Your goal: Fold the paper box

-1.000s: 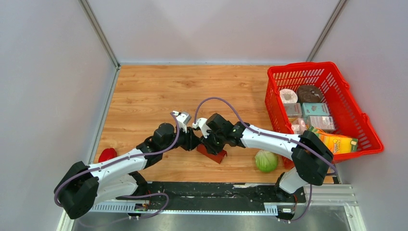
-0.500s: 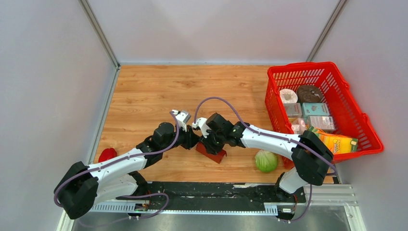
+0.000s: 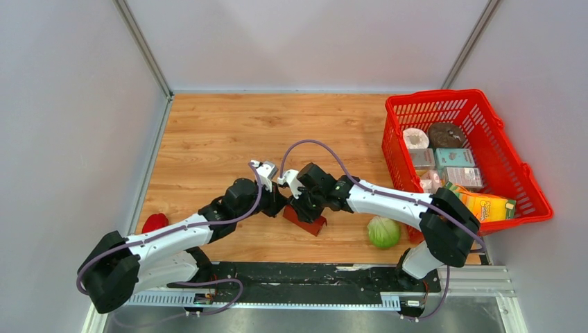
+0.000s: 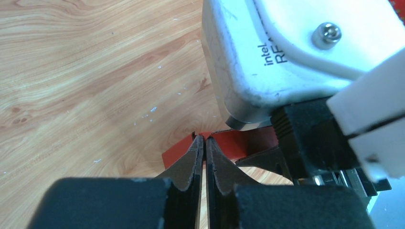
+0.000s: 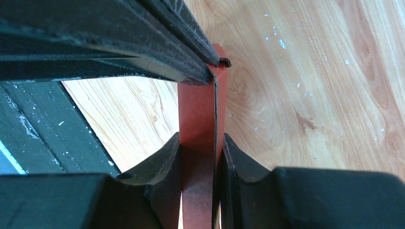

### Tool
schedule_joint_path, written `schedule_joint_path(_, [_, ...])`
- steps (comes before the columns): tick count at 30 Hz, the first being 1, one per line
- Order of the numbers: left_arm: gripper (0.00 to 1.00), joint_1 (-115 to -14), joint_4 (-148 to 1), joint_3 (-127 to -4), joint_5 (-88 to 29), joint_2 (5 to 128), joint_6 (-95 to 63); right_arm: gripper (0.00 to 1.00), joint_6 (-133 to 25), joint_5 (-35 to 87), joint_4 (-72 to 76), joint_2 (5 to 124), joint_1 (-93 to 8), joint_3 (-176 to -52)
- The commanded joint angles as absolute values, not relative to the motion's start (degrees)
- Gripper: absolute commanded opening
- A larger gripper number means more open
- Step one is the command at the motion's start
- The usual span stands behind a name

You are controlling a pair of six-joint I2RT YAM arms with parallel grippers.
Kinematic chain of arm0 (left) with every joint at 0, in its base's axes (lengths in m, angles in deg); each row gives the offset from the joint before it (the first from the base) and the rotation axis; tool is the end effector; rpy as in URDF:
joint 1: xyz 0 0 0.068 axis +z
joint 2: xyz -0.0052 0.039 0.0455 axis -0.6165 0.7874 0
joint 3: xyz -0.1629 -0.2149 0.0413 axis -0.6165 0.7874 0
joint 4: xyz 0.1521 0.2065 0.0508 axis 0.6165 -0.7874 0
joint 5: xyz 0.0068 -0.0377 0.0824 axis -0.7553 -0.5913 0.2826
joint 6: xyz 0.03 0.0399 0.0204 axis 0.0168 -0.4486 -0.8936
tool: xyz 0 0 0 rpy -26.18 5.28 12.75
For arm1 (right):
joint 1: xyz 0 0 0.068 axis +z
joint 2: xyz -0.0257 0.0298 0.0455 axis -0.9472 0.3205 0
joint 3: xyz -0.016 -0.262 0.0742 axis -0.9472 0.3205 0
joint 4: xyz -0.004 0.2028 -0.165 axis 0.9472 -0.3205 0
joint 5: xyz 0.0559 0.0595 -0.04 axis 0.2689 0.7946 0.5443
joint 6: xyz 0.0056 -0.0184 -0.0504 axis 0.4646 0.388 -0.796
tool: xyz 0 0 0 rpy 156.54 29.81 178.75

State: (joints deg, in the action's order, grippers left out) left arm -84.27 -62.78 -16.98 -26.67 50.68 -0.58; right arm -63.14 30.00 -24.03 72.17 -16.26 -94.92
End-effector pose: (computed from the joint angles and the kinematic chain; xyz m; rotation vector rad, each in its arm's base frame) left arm 0.1507 -0.1620 0.2039 0.4186 2.0440 -0.8994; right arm 0.1717 0.2582 0.2064 -1.3531 2.3085 0.5802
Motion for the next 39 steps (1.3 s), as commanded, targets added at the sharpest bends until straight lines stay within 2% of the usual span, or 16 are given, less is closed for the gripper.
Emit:
schedule_joint_path(1, [0.09,-85.08,-65.27,-19.07,-22.38,51.11,-1.96,0.18,-63.55,30.01,-21.94,72.54,-15.93,-97.09])
schedule_joint_path(14, [0.00,-86.04,-60.63,-15.38,-18.07,51.38,-2.67,0.18,-63.99,28.07,-21.94,74.29,-16.64,-99.46])
schedule_joint_path(22, [0.00,-87.28,-49.37,-8.35,-13.07,54.36,-2.75,0.21,-67.23,25.00,-20.61,75.70,-16.72,-99.55])
schedule_joint_path(33, [0.00,-87.37,-46.72,-6.15,-11.83,55.07,-1.79,0.22,-67.86,23.50,-19.30,75.26,-16.72,-97.98])
schedule_joint_path(39, [0.00,-87.45,-46.90,-6.85,-11.65,57.26,-2.05,0.28,-67.60,23.76,-18.51,74.03,-16.72,-96.92])
